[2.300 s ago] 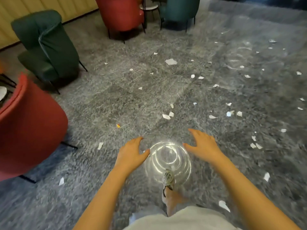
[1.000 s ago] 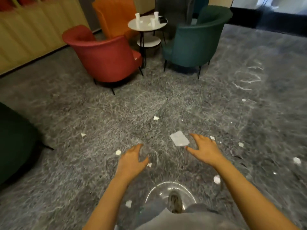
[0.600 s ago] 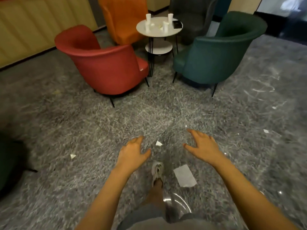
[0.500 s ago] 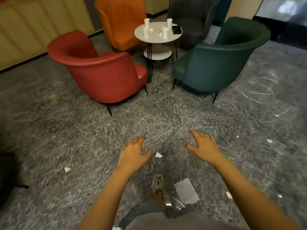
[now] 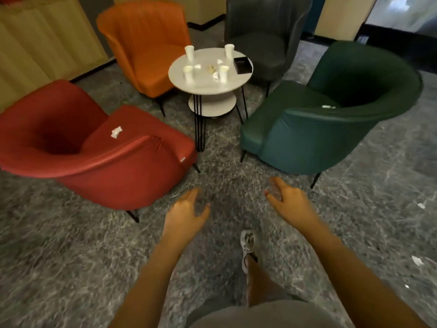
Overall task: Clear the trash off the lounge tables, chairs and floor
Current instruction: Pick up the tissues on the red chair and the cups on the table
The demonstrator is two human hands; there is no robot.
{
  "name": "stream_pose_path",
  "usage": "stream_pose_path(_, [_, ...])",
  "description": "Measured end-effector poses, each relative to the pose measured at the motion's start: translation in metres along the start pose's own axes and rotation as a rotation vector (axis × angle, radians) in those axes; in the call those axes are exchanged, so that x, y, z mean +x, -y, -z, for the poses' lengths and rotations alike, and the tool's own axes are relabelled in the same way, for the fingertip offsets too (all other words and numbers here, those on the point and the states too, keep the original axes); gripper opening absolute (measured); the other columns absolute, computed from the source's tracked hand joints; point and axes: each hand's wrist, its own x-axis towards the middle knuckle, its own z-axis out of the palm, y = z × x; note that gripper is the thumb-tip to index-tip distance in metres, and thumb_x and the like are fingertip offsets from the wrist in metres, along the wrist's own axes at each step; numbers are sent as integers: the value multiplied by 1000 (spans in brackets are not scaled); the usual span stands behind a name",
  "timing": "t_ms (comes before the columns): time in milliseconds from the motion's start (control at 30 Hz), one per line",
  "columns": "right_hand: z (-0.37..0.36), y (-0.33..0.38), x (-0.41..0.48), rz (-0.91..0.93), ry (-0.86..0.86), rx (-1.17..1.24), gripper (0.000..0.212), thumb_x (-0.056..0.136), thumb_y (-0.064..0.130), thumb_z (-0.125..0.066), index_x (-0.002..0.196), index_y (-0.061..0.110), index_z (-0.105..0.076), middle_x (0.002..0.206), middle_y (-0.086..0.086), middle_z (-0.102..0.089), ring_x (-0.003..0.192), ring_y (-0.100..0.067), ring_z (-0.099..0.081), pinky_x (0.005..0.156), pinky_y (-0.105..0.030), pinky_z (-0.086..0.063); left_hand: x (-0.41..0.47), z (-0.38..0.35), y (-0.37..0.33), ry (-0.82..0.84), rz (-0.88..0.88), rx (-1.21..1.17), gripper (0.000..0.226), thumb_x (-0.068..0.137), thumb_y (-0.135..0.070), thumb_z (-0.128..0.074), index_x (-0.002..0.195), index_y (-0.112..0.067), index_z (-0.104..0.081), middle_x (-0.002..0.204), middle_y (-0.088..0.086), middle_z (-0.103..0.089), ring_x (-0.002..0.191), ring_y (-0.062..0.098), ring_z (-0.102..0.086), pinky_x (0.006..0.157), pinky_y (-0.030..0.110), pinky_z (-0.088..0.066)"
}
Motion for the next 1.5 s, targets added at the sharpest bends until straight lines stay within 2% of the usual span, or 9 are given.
stream_pose_path(167, [36, 3, 171, 58, -14, 54, 43, 93, 33, -52, 130, 13, -47, 110, -11, -65, 97, -29, -61, 83, -38, -47, 165, 15, -20, -103, 29, -27, 46, 86, -21, -62, 129, -11, -50, 121, 8, -60, 108, 25, -57, 87, 38, -48])
stream_pose_path(333, [66, 34, 321, 162, -26, 72, 40, 92, 29, -54, 128, 13, -50, 104, -6, -64, 88, -23, -61, 77, -39, -49, 300, 48, -32, -229, 81, -24, 49, 83, -21, -64, 129, -13, -49, 110, 12, -63, 95, 30, -61, 73, 36, -47])
stream_pose_path(667, [54, 93, 585, 305, 6, 101, 41, 89, 27, -59, 126, 13, -49, 96, -1, -58, 89, -20, -59, 69, -32, -48, 542, 90, 23, -359, 78, -61, 56, 81, -21, -67, 132, -14, -44, 109, 10, -62, 96, 24, -62, 74, 37, -51])
stream_pose_path(833, [45, 142, 693, 412, 53, 69, 49, 86, 30, -63, 128, 13, -46, 113, -7, -58, 102, -21, -55, 80, -28, -43, 637, 129, 57, -451, 118, -55, 60, 81, -21, -67, 135, -14, -41, 115, 11, -59, 96, 28, -61, 72, 39, -52])
stream_pose_path(967, [29, 184, 764, 522, 141, 40, 56, 82, 31, -67, 130, 13, -45, 125, -7, -55, 109, -23, -53, 89, -35, -45, 683, 151, 87, -519, 205, -90, 63, 81, -22, -67, 136, -17, -38, 119, 9, -57, 103, 22, -58, 74, 29, -45])
stream_pose_path(1233, [-52, 288, 864, 870, 451, -60, 59, 83, 33, -65, 133, 12, -43, 132, -10, -51, 118, -27, -49, 94, -39, -41, 698, 177, 159, -637, 609, -53, 66, 79, -22, -66, 138, -9, -37, 130, 13, -51, 124, 29, -44, 102, 36, -35])
stream_pose_path(1300, [-76, 313, 875, 966, 532, -82, 59, 83, 33, -66, 133, 13, -43, 131, -9, -51, 117, -27, -50, 92, -36, -40, 686, 178, 174, -682, 717, -52, 67, 77, -19, -67, 137, -9, -38, 130, 11, -51, 122, 28, -44, 101, 32, -32])
stream_pose_path(1433, [-124, 354, 877, 1099, 702, -82, 61, 82, 31, -67, 135, 13, -41, 135, -9, -47, 123, -24, -45, 100, -32, -35, 659, 171, 198, -731, 941, -83, 65, 77, -21, -67, 135, -10, -39, 122, 10, -52, 112, 30, -48, 93, 41, -41])
stream_pose_path(1500, [-146, 368, 872, 1142, 783, -95, 63, 81, 32, -67, 135, 14, -40, 137, -7, -45, 125, -22, -43, 103, -32, -34, 646, 162, 204, -763, 1035, -111, 64, 78, -21, -67, 135, -11, -40, 120, 9, -52, 111, 29, -49, 89, 37, -43])
